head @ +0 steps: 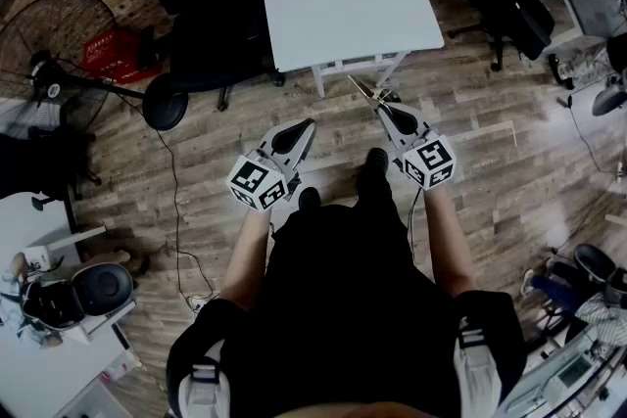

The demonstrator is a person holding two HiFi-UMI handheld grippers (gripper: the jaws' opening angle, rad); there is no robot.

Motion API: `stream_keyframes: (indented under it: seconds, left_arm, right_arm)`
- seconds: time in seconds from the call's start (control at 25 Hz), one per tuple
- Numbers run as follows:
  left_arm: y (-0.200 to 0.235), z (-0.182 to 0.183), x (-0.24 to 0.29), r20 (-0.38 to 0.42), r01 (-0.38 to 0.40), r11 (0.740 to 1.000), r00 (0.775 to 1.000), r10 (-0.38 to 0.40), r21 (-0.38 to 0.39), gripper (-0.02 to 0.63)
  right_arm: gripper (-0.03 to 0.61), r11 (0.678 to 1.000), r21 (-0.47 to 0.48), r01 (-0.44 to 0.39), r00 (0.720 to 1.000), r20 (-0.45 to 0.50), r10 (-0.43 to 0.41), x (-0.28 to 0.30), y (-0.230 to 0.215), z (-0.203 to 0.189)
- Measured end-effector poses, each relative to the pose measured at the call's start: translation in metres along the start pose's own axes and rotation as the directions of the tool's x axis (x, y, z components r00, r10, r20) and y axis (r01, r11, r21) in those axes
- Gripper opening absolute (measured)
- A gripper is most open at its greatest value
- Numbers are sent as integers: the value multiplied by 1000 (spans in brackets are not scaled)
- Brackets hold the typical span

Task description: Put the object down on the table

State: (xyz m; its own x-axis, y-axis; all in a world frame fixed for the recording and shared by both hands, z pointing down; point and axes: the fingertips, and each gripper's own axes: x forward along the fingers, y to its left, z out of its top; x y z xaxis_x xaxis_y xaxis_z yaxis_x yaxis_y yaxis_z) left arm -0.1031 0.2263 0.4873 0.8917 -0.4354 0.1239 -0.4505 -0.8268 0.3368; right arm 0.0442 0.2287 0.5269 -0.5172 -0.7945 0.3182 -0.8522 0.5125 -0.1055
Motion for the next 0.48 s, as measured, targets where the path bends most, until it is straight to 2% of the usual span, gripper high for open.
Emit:
stream_keyframes:
  seconds: [0.16, 0.32, 0.48]
  left_arm:
    - [10, -16, -68, -45, 18, 1000, 999, -18, 12, 21]
    - [11, -25, -114, -63, 55, 998, 997, -53, 19, 20]
    - [0, -32, -140, -83, 87, 995, 993, -84, 42, 21]
  right_arm:
    - [0, 998, 43, 55, 997, 59, -58, -3, 70, 4]
    - [-2, 994, 53, 92, 994, 53, -95, -5, 126, -7]
    - [-1, 990, 74, 122, 991, 41, -126, -17, 163, -17]
